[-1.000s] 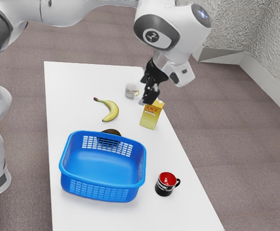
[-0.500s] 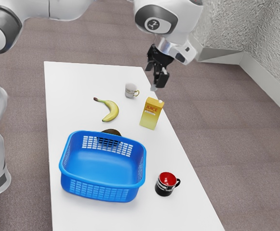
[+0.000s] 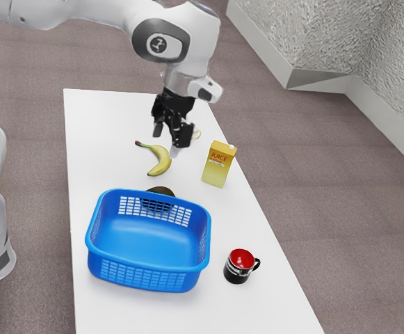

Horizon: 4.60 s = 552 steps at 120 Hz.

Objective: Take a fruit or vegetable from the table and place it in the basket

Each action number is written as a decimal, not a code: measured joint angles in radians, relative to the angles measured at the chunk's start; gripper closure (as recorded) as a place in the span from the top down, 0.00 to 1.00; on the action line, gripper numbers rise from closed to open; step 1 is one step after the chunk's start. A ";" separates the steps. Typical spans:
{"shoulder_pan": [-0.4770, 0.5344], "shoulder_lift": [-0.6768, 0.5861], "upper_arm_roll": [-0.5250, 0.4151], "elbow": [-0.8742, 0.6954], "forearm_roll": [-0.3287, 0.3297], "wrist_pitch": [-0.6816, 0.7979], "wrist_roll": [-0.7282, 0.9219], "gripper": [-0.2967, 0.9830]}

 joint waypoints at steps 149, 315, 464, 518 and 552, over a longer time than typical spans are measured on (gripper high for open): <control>0.051 -0.073 -0.001 -0.303 -0.202 0.262 0.167 0.77; 0.055 0.000 -0.015 -0.398 -0.344 0.454 0.270 0.76; 0.124 0.119 -0.499 0.235 -0.059 -0.196 -0.126 0.49; 0.111 0.130 -0.557 0.123 -0.160 -0.034 -0.242 0.68; 0.160 0.141 -0.353 0.228 0.012 -0.013 -0.155 0.76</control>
